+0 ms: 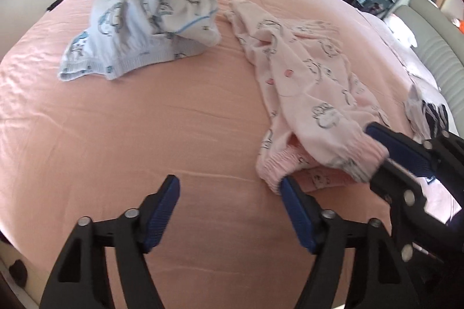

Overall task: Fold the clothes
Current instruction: 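Fold the pants over with the right gripper and release onto the bed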

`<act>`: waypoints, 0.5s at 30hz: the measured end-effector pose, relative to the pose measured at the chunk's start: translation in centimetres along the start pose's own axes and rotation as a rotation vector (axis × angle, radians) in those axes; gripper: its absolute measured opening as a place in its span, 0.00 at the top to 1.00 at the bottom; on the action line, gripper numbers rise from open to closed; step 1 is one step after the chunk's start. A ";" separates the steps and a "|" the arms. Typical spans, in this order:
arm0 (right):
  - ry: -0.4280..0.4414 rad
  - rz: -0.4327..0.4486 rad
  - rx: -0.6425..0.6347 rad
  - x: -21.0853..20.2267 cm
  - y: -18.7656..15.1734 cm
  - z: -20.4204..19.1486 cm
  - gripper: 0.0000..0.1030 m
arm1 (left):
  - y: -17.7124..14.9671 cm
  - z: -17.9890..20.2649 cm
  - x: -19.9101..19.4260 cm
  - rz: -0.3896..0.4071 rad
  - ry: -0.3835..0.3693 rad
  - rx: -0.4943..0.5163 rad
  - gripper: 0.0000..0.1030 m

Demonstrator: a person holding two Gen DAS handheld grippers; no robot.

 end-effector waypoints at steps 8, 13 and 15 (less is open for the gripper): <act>-0.005 0.050 0.055 -2.6 -0.2 0.8 0.27 | 0.7 -0.4 -0.1 0.019 0.040 -0.026 0.28; -0.061 0.081 0.012 -4.5 -0.1 0.7 0.27 | 2.1 -0.1 0.0 0.062 0.065 -0.037 0.27; -0.093 0.085 0.006 -5.1 -0.5 1.2 0.27 | 2.7 0.0 0.4 0.072 0.071 -0.044 0.27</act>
Point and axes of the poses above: each gripper's, at about its wrist camera, not at the fingertips, and x roughly the way its jaws point, z to its right, y to its top, the point moved 2 cm from there along x, roughly the way its jaws point, and after that the axes turned 2 degrees about y, right-handed, at the moved point
